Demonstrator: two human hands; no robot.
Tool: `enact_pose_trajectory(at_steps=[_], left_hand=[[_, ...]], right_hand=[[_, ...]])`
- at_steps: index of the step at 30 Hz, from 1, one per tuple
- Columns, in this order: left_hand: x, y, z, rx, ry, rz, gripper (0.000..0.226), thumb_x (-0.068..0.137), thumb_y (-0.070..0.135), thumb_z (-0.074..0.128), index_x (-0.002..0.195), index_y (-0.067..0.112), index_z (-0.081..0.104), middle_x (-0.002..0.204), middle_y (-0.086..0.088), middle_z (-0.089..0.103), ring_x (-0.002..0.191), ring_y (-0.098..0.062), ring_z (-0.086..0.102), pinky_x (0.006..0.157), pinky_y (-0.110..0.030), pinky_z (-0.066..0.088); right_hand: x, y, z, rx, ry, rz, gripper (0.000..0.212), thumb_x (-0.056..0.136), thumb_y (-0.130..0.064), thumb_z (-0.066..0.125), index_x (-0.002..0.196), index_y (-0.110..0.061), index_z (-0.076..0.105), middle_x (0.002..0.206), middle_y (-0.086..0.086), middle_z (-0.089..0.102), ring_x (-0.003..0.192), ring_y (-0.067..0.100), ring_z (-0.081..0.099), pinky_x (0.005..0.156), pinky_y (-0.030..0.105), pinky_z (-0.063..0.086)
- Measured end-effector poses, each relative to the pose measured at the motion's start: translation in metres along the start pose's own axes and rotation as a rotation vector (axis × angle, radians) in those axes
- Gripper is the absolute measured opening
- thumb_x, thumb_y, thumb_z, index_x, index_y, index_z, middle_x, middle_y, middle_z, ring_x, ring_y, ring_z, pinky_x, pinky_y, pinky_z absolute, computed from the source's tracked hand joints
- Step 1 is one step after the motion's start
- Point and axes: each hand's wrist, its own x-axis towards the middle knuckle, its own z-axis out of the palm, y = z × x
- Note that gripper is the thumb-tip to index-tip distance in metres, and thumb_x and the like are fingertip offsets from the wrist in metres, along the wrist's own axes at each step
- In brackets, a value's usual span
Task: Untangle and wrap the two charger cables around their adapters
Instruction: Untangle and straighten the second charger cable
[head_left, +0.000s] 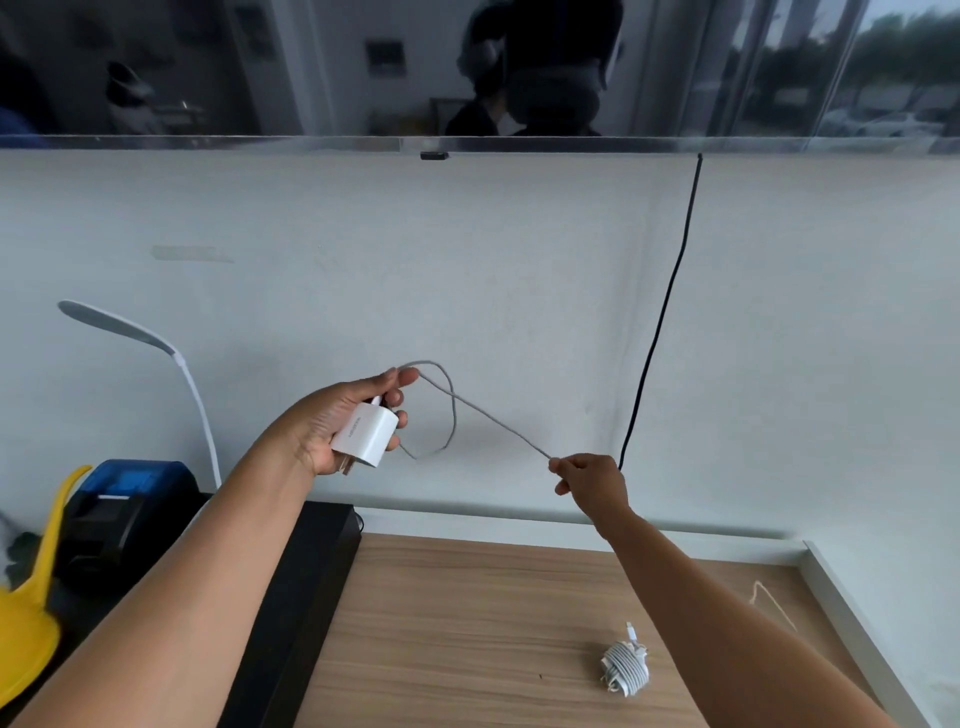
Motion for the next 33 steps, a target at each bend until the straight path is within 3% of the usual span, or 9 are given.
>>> enact_pose_trajectory(at_steps=[5,10,13,17,20,22,25,27,33], left_hand=[[0.003,0.002,-0.003,-0.037,0.106,0.043,0.023,0.082,0.033,0.07,0.103,0.023,0.073,0.08,0.008,0.069,0.074,-0.015,0.072,0.054,-0.026,0.055],[0.009,-0.005,0.007,0.144,0.179,0.05,0.037,0.071,0.033,0.081,0.103,0.015,0.074,0.085,0.001,0.075,0.075,-0.018,0.072,0.06,-0.032,0.056],[0.014,-0.013,0.013,0.215,0.182,0.064,0.031,0.078,0.029,0.078,0.103,0.012,0.075,0.089,-0.005,0.075,0.073,-0.021,0.071,0.06,-0.034,0.057],[0.022,-0.028,0.022,0.303,0.168,0.049,0.027,0.082,0.026,0.076,0.102,0.009,0.076,0.098,-0.014,0.076,0.073,-0.025,0.069,0.062,-0.036,0.057],[0.026,-0.039,0.027,0.384,0.16,0.006,0.029,0.08,0.025,0.078,0.102,0.008,0.076,0.095,-0.015,0.076,0.075,-0.027,0.071,0.06,-0.035,0.057],[0.027,-0.044,0.03,0.406,0.139,-0.047,0.032,0.077,0.026,0.081,0.102,0.007,0.075,0.094,-0.016,0.076,0.077,-0.029,0.072,0.062,-0.034,0.057],[0.028,-0.048,0.034,0.438,0.079,-0.14,0.03,0.08,0.029,0.078,0.102,0.008,0.075,0.096,-0.014,0.076,0.081,-0.028,0.072,0.072,-0.038,0.055],[0.028,-0.049,0.036,0.451,0.036,-0.173,0.03,0.083,0.03,0.076,0.104,0.008,0.074,0.099,-0.013,0.076,0.085,-0.028,0.072,0.078,-0.041,0.055],[0.031,-0.054,0.037,0.493,-0.011,-0.196,0.029,0.08,0.028,0.079,0.101,0.008,0.077,0.089,-0.009,0.073,0.08,-0.027,0.071,0.069,-0.038,0.057]], right_hand=[[0.0,0.005,0.003,-0.273,-0.051,0.033,0.018,0.09,-0.013,0.054,0.107,-0.011,0.059,0.089,0.006,0.073,0.085,0.021,0.064,0.067,0.029,0.045],[-0.016,-0.021,0.016,-0.453,-0.154,-0.118,0.009,0.084,-0.018,0.06,0.092,-0.014,0.062,0.08,-0.001,0.075,0.076,0.015,0.064,0.071,0.032,0.052],[-0.028,-0.041,0.021,-0.421,-0.276,-0.245,0.01,0.087,-0.022,0.059,0.081,-0.021,0.067,0.074,-0.006,0.074,0.059,0.006,0.057,0.063,0.027,0.048],[-0.043,-0.069,0.02,-0.324,-0.452,-0.395,0.013,0.089,-0.014,0.061,0.087,-0.013,0.073,0.083,-0.009,0.069,0.076,0.0,0.06,0.073,0.016,0.046],[-0.049,-0.086,0.013,-0.247,-0.5,-0.427,0.02,0.092,-0.003,0.054,0.097,-0.006,0.073,0.063,-0.02,0.063,0.054,-0.01,0.054,0.052,0.003,0.037],[-0.049,-0.092,0.01,-0.177,-0.464,-0.435,0.018,0.093,-0.001,0.055,0.097,-0.004,0.072,0.047,-0.021,0.056,0.043,-0.009,0.05,0.046,0.005,0.035],[-0.041,-0.093,0.01,-0.121,-0.291,-0.442,0.007,0.085,-0.013,0.07,0.087,-0.008,0.074,0.063,-0.014,0.062,0.054,-0.002,0.052,0.06,0.017,0.04],[-0.034,-0.089,0.011,-0.123,-0.182,-0.414,0.009,0.079,-0.022,0.076,0.077,-0.014,0.072,0.065,-0.009,0.061,0.055,0.005,0.051,0.057,0.022,0.04],[-0.03,-0.083,0.011,-0.093,-0.147,-0.459,0.018,0.075,-0.03,0.08,0.077,-0.018,0.067,0.066,-0.008,0.058,0.058,0.007,0.049,0.057,0.022,0.04]])
